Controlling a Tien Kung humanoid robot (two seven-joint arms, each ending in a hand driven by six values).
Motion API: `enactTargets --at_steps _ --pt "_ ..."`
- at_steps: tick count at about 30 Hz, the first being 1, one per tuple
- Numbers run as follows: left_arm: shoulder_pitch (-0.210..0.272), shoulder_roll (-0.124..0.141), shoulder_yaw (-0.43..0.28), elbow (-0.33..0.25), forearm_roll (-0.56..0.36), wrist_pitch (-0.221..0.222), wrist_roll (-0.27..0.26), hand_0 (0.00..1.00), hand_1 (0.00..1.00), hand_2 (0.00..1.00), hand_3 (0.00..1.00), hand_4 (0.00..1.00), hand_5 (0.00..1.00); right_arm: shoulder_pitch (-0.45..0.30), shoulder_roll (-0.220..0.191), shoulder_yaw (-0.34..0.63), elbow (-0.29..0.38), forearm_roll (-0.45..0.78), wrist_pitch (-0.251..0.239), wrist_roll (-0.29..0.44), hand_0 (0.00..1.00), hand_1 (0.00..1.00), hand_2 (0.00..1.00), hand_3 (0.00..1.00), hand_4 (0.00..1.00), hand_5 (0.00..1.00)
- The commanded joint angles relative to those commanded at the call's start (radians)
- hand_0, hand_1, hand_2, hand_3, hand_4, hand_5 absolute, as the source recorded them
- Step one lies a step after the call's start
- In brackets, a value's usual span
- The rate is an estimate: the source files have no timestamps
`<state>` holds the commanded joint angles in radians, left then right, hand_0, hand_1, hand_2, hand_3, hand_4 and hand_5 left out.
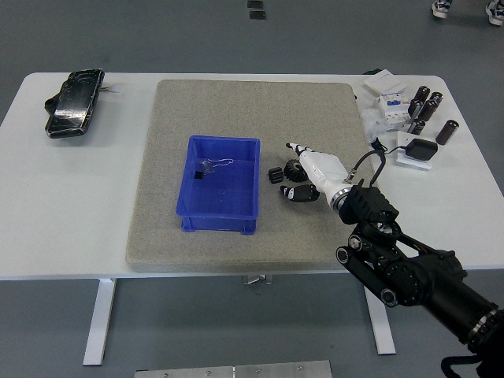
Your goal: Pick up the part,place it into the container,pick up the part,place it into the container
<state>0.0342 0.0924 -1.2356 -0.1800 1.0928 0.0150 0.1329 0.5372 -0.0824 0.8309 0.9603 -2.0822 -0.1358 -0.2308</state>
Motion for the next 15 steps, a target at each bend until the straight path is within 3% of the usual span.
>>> enactTargets --at_steps 15 --pt "0.000 -0.005 0.011 0.000 -0.002 -0.004 -0.007 0.639 0.616 0.580 0.601 0.670 0.261 0.001 -0.008 0.023 0.018 0.022 -0.083 0.057 0.540 0.582 0.840 0.877 0.798 0.333"
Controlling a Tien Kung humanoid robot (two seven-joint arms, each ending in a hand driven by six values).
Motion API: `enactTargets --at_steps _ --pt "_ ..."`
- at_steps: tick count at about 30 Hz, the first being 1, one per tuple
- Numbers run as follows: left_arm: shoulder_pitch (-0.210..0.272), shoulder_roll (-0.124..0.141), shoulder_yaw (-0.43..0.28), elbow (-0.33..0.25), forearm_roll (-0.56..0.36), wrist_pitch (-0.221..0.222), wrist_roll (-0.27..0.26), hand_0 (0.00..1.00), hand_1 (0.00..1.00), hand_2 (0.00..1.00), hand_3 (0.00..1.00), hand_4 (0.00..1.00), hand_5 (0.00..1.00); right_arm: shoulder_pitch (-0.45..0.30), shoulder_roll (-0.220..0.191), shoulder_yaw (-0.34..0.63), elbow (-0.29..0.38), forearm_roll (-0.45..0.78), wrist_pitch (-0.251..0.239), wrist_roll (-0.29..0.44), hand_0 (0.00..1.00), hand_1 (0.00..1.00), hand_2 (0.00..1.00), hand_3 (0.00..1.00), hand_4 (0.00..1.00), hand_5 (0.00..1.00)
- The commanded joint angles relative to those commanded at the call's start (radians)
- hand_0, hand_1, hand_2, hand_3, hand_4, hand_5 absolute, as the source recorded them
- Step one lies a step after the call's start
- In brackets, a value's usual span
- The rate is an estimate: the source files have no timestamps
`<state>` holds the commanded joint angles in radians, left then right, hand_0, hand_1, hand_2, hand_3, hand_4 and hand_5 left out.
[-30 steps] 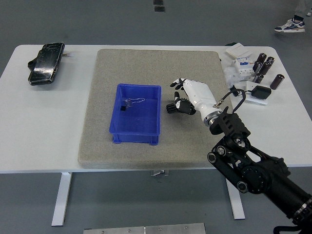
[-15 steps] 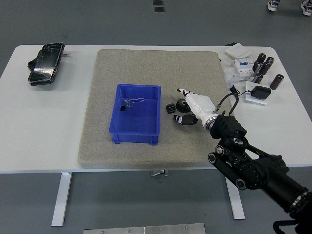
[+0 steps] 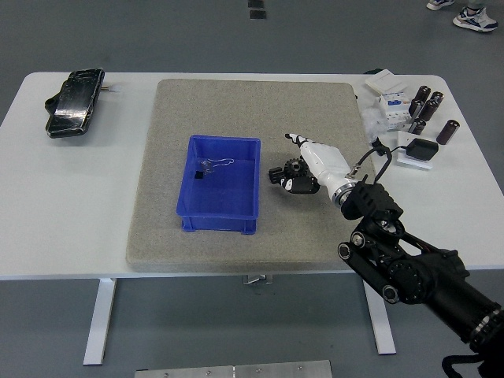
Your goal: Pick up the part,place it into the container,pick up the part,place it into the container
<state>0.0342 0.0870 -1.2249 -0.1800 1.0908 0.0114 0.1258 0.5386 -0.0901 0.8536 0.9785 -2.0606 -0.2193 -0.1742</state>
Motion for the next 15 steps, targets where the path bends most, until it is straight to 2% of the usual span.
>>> enactTargets --at_steps 4,10,15 --pt "0.001 -0.001 0.005 0.000 -0.004 0.000 0.001 0.639 0.616 0.580 0.600 0.668 0.261 0.012 0.006 -0.012 -0.031 0.003 -0.004 0.005 0.518 0.567 0.817 0.855 0.795 0.335" --pt "0.000 -0.001 0.010 0.000 -0.006 -0.001 0.001 0.639 0.617 0.580 0.600 0.667 0.261 0.037 0.016 -0.028 -0.095 -0.019 0.017 0.004 0.530 0.567 0.812 0.848 0.793 0.331" --pt "0.000 -0.001 0.014 0.000 -0.008 -0.002 -0.002 0.640 0.617 0.579 0.598 0.663 0.259 0.042 0.013 -0.021 -0.096 -0.030 0.024 0.006 0.538 0.579 0.813 0.846 0.790 0.315"
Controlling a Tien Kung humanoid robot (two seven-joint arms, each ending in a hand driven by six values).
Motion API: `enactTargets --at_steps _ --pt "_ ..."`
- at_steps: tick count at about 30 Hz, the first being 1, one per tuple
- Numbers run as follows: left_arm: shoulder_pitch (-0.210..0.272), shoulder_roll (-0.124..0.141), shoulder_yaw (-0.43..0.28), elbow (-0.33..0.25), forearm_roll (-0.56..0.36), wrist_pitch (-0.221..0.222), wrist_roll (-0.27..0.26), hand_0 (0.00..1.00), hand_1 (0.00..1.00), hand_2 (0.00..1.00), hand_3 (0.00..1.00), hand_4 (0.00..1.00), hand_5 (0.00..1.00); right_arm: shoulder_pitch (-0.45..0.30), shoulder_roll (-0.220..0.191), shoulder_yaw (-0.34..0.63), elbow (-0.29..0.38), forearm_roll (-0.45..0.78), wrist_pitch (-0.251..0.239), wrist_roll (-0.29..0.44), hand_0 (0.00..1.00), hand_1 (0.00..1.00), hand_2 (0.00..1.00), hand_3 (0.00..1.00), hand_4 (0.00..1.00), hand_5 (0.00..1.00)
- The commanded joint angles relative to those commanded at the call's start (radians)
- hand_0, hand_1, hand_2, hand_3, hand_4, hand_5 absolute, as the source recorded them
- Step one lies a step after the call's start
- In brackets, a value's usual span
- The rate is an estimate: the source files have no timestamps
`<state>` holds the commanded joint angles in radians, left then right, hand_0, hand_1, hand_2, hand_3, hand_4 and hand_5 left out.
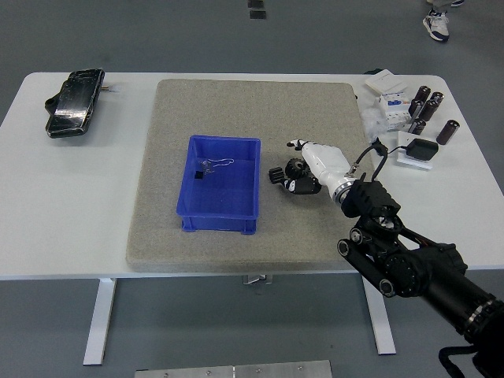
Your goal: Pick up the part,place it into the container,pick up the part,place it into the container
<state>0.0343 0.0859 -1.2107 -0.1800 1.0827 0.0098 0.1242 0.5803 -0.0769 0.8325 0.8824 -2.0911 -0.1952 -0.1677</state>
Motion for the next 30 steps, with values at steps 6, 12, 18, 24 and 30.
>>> enactTargets --at_steps 6,12,18,24,30 --pt "0.000 -0.002 0.001 0.000 0.001 -0.001 -0.001 0.639 0.617 0.579 0.597 0.662 0.260 -0.003 -0.003 0.009 0.014 0.008 -0.010 0.012 0.534 0.583 0.814 0.845 0.794 0.318" --pt "0.000 -0.002 0.001 0.000 0.002 -0.001 0.001 0.639 0.617 0.579 0.597 0.662 0.260 -0.004 -0.005 0.022 0.020 0.017 -0.022 0.029 0.675 0.746 0.832 0.846 0.800 0.326" --pt "-0.001 -0.001 0.002 0.000 0.000 0.000 0.003 0.639 0.617 0.579 0.597 0.661 0.260 -0.002 -0.003 0.029 0.004 0.021 -0.020 0.033 0.857 0.874 0.912 0.867 0.806 0.326" --pt "-0.001 -0.001 0.005 0.000 -0.002 0.000 0.004 0.639 0.617 0.579 0.596 0.659 0.259 0.006 0.005 0.027 -0.030 0.018 -0.006 0.026 0.881 0.892 0.920 0.878 0.810 0.329" --pt "-0.001 0.000 0.006 0.000 -0.001 -0.001 0.004 0.639 0.617 0.579 0.596 0.657 0.259 0.010 0.008 0.007 -0.044 0.025 0.005 0.020 0.893 0.879 0.910 0.883 0.820 0.344"
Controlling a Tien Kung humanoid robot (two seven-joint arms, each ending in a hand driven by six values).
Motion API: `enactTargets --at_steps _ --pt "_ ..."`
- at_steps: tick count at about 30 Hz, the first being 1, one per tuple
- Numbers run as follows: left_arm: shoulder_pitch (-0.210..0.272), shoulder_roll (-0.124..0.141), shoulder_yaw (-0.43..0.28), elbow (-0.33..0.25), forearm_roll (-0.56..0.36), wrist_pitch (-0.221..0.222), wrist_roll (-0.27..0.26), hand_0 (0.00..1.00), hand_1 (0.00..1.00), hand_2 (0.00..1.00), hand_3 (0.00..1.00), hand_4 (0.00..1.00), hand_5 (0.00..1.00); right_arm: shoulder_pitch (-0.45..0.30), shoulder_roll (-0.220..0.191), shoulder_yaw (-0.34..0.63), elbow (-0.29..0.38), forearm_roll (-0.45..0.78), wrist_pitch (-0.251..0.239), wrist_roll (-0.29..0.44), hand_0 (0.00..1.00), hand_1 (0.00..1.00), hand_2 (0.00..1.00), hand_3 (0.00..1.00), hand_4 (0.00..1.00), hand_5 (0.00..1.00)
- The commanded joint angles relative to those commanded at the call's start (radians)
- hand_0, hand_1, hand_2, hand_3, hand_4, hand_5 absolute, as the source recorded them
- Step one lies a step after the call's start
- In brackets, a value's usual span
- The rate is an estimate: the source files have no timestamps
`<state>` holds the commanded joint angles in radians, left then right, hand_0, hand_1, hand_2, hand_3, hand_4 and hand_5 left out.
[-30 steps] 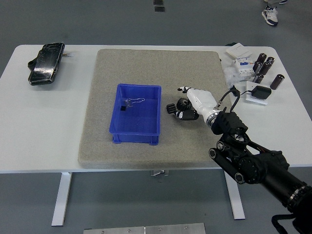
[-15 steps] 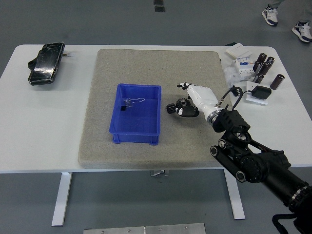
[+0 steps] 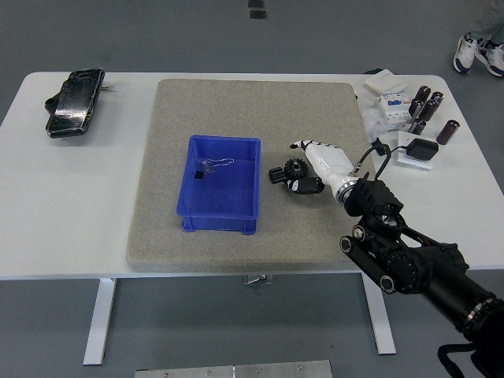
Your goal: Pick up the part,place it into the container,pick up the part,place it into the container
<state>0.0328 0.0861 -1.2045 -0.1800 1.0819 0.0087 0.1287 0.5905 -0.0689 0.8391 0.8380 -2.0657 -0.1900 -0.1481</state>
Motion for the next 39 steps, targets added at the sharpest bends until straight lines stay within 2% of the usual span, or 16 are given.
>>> enactTargets --at_steps 4,5,10,11,16,17,22,23,28,29,30,34,39 --pt "-0.002 0.000 0.000 0.000 0.002 -0.001 0.000 0.639 0.617 0.579 0.596 0.657 0.259 0.006 0.006 -0.018 -0.020 0.012 0.000 0.000 0.893 0.879 0.910 0.883 0.820 0.344" --pt "-0.003 0.000 -0.001 0.000 0.003 -0.001 0.000 0.640 0.617 0.578 0.595 0.656 0.259 0.009 0.008 -0.023 -0.030 0.017 -0.002 0.000 0.882 0.852 0.872 0.871 0.813 0.335" --pt "-0.005 0.000 0.000 0.000 0.003 -0.001 0.000 0.640 0.617 0.578 0.595 0.656 0.259 0.014 0.015 -0.035 -0.062 0.042 -0.028 0.003 0.882 0.852 0.872 0.871 0.813 0.335" --pt "-0.004 0.000 0.002 0.000 0.002 0.000 0.000 0.639 0.617 0.578 0.595 0.652 0.258 0.015 0.016 -0.037 -0.066 0.048 -0.036 0.006 0.732 0.614 0.666 0.729 0.546 0.220" --pt "-0.003 -0.001 0.006 0.000 -0.002 0.000 -0.001 0.639 0.617 0.578 0.595 0.652 0.258 0.013 0.016 -0.042 -0.076 0.065 -0.062 0.015 0.732 0.614 0.666 0.729 0.546 0.220" --pt "-0.003 -0.001 0.006 0.000 -0.002 0.000 -0.002 0.640 0.616 0.577 0.595 0.651 0.259 0.012 0.016 -0.043 -0.076 0.067 -0.068 0.018 0.561 0.421 0.527 0.611 0.279 0.069" --pt "-0.004 -0.001 0.006 0.000 0.001 -0.001 -0.007 0.640 0.616 0.577 0.595 0.651 0.259 0.011 0.017 -0.049 -0.078 0.085 -0.094 0.031 0.561 0.421 0.527 0.611 0.279 0.069" --pt "-0.004 -0.001 0.006 0.000 0.002 -0.002 -0.007 0.639 0.616 0.577 0.595 0.649 0.257 0.010 0.017 -0.050 -0.079 0.087 -0.097 0.033 0.506 0.364 0.476 0.563 0.347 0.002" --pt "-0.002 0.000 0.010 0.000 -0.001 -0.002 -0.011 0.639 0.616 0.577 0.595 0.649 0.257 0.007 0.015 -0.062 -0.082 0.093 -0.114 0.041 0.506 0.364 0.476 0.563 0.347 0.002" --pt "-0.002 0.000 0.011 0.000 -0.002 -0.002 -0.011 0.639 0.616 0.578 0.595 0.649 0.259 0.007 0.014 -0.063 -0.081 0.093 -0.118 0.043 0.488 0.340 0.425 0.496 0.347 0.002" --pt "-0.002 0.000 0.012 0.000 -0.003 -0.002 -0.011 0.639 0.616 0.578 0.595 0.649 0.259 0.007 0.013 -0.063 -0.079 0.092 -0.122 0.044 0.488 0.340 0.425 0.496 0.347 0.002" --pt "0.000 -0.001 0.012 0.000 -0.004 -0.001 -0.011 0.639 0.616 0.578 0.595 0.649 0.259 0.013 0.002 -0.051 -0.043 0.068 -0.141 0.044 0.488 0.340 0.425 0.496 0.347 0.002" --pt "0.003 0.000 0.011 0.000 -0.004 -0.001 -0.008 0.639 0.616 0.578 0.595 0.649 0.258 0.030 -0.015 -0.038 0.050 0.023 -0.147 0.022 0.492 0.336 0.420 0.479 0.333 0.002"
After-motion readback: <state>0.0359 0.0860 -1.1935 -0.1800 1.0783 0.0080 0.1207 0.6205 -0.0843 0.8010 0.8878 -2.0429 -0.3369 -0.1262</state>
